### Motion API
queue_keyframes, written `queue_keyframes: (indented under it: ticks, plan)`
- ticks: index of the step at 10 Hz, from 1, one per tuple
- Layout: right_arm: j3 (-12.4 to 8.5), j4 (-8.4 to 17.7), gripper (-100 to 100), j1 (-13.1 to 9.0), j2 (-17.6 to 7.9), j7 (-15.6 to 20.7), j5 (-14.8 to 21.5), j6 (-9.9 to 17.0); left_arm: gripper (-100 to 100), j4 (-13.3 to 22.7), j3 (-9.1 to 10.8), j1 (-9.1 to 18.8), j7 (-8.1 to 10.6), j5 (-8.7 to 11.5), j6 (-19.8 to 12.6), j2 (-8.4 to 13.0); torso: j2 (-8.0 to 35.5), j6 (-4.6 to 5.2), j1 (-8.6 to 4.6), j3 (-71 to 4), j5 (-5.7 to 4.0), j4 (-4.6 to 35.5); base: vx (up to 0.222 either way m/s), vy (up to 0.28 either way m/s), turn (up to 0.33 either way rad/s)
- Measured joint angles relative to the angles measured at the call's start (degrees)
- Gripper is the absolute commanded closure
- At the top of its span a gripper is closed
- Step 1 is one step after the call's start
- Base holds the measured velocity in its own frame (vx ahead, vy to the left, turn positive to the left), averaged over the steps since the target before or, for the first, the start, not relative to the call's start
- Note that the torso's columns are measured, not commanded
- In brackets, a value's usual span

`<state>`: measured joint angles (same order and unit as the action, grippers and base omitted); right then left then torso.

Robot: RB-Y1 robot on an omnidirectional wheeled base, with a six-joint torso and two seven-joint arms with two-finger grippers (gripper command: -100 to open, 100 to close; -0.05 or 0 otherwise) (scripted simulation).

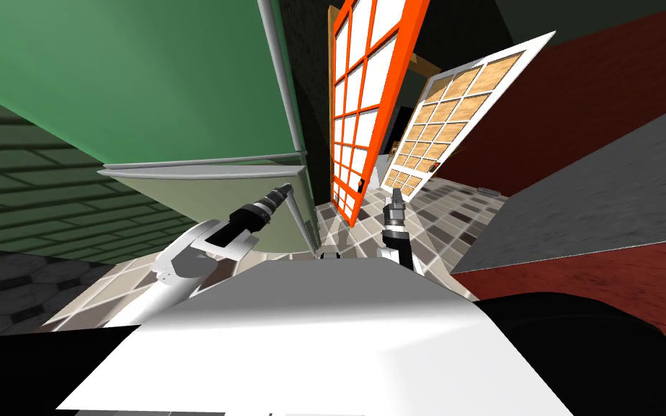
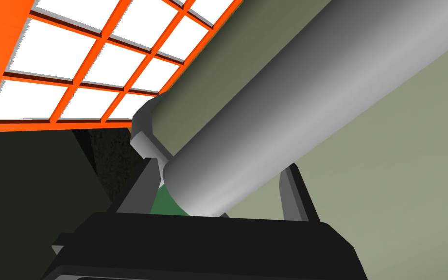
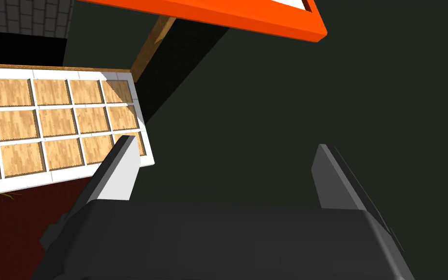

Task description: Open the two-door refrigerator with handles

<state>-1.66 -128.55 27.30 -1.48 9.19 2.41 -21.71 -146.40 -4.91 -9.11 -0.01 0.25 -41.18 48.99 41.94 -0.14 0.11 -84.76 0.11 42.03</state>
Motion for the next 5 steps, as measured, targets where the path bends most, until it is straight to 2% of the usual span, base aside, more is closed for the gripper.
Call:
queue_keyframes:
  ticks: [1,2,3,5]
  plan:
    - [0.00,0.00,0,0.01,0.00,0.00,0.00,0.00,100,1.62,0.02,0.41,0.67,-0.05,1.02,0.27,-0.13,-0.03,0.17,-0.05,0.10,-0.08,-0.018,-0.007,0.009]
    - [-0.01,0.00,0,0.02,0.00,0.00,0.00,0.00,100,1.99,0.51,-0.64,0.94,-0.15,2.54,0.45,-0.24,0.00,0.26,-0.11,0.13,-0.14,0.014,-0.004,0.013]
    - [-0.01,0.00,0,0.03,-0.01,0.00,0.00,0.00,100,2.14,0.91,-1.46,1.07,-0.05,4.29,0.70,-0.22,0.08,0.27,-0.11,0.13,-0.09,-0.125,-0.006,-0.141]
    - [0.00,0.00,0,0.00,0.00,0.00,0.00,0.00,100,4.59,3.10,-2.49,3.85,-0.52,8.00,3.35,0.27,-0.02,0.41,0.24,0.29,-0.15,-0.145,-0.014,-0.040]
